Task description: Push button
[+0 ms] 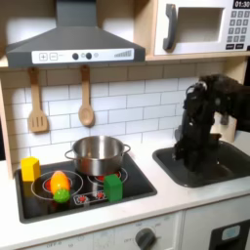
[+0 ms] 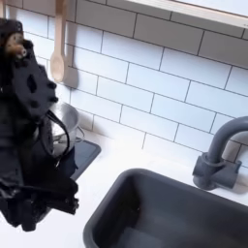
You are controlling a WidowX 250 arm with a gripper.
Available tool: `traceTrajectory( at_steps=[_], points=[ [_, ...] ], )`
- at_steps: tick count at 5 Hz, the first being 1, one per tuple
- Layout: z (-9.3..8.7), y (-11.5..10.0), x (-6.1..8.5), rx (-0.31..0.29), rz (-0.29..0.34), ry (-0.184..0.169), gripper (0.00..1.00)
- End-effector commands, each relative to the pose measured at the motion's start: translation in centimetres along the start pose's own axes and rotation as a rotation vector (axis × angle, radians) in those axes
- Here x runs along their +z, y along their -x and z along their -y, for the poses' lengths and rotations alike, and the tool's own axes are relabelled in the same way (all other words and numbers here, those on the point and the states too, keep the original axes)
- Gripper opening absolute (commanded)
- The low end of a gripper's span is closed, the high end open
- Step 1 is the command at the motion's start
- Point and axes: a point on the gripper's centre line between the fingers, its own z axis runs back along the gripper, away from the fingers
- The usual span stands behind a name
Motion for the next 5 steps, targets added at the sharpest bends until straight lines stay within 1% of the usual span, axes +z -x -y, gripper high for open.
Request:
traceTrajectory(
  at_steps=[1,2,3,4,5],
  points=[
    [-1.3,-3.6,1.1,0.041,0.105,-0.004,0.0],
    [-1.8,-5.3,2.2,0.052,0.154,-0.005,0.0],
    [-2.2,-6.8,3.8,0.06,0.207,0.004,0.0],
    [-2.9,-7.9,4.9,0.08,0.243,-0.002,0.0],
    [-4.0,-8.7,5.6,0.104,0.265,-0.03,0.0]
  ],
)
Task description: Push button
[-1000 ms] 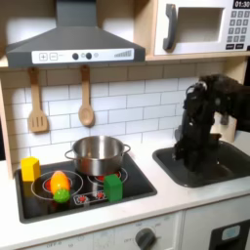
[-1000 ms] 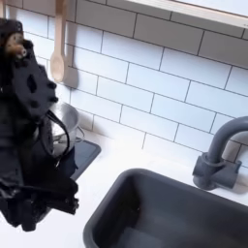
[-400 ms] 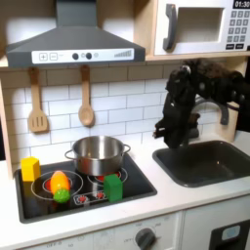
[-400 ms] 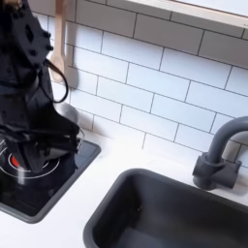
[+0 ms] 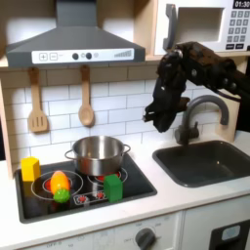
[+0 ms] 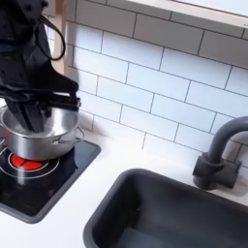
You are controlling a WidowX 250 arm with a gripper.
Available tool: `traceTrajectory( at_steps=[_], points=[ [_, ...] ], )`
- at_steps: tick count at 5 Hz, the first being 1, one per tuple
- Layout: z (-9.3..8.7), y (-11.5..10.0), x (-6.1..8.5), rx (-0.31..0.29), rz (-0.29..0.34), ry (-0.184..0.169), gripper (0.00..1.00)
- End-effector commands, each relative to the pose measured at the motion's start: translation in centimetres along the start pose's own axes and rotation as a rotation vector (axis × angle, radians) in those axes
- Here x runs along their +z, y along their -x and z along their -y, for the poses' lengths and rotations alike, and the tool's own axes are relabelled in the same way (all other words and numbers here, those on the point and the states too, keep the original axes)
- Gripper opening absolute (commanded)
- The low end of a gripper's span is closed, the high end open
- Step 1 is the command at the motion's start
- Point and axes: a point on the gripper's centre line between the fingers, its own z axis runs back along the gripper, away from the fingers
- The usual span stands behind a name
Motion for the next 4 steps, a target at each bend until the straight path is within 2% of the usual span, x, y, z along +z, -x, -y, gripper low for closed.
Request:
traceTrajectory(
  at_steps=[1,2,4],
  points=[
    [-2.2,-1.5,0.6,0.049,0.038,-0.045,0.0],
    [-3.3,-2.0,0.7,0.079,0.046,-0.063,0.0],
    [-4.3,-4.6,1.7,0.118,0.12,-0.069,0.0]
  ],
)
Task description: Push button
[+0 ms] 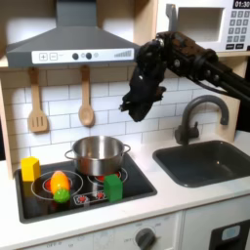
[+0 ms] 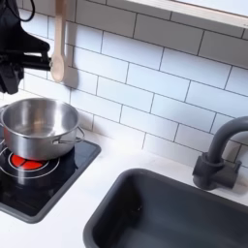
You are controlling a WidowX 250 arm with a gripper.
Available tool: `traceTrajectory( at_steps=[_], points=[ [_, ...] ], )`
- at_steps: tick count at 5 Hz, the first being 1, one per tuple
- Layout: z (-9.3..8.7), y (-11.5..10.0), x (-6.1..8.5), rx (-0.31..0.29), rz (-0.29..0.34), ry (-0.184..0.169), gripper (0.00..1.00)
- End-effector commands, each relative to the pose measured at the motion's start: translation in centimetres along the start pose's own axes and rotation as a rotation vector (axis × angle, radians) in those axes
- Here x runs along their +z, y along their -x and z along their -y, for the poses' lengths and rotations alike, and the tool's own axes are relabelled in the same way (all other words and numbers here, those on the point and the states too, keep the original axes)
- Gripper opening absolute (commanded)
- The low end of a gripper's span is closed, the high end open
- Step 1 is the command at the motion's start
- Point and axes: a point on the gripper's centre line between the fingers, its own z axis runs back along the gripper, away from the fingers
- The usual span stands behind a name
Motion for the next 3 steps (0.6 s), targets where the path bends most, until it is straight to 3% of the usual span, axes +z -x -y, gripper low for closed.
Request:
traceTrajectory(
  at_steps=[1,3],
  points=[
    [-0.4,-2.6,0.5,0.025,0.094,0.012,0.0],
    [0.0,-5.9,1.6,0.016,0.203,0.043,0.0]
  ],
)
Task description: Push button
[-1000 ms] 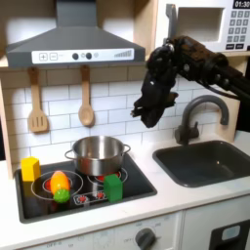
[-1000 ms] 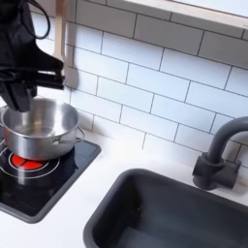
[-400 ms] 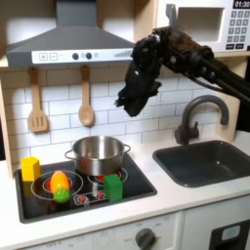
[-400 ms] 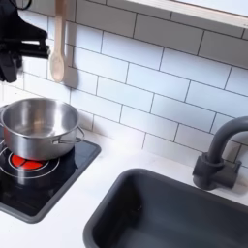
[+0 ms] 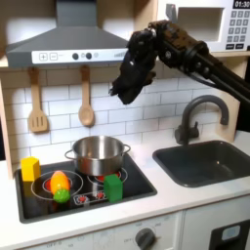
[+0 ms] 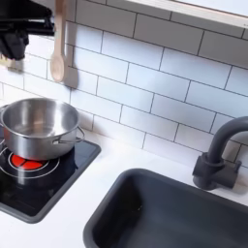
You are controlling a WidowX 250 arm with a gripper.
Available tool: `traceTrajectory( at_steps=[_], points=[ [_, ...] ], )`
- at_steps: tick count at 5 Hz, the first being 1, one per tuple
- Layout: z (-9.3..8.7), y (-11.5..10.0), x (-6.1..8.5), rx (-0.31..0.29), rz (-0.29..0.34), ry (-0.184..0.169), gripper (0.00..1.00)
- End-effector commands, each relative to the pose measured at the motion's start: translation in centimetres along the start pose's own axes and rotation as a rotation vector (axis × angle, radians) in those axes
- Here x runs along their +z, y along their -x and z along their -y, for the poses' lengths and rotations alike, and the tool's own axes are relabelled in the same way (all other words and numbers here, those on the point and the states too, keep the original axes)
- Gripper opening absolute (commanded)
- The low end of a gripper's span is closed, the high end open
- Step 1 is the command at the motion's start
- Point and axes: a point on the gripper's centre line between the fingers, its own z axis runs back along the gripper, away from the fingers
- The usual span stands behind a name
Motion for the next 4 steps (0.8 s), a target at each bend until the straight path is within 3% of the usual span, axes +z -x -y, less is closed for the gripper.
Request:
traceTrajectory(
  at_steps=[1,2,4],
  points=[
    [-0.3,-3.2,0.7,-0.007,0.102,0.005,0.0],
    [-1.3,-4.3,1.1,0.009,0.131,-0.005,0.0],
    [-1.3,-5.6,1.3,0.017,0.164,-0.006,0.0]
  ],
)
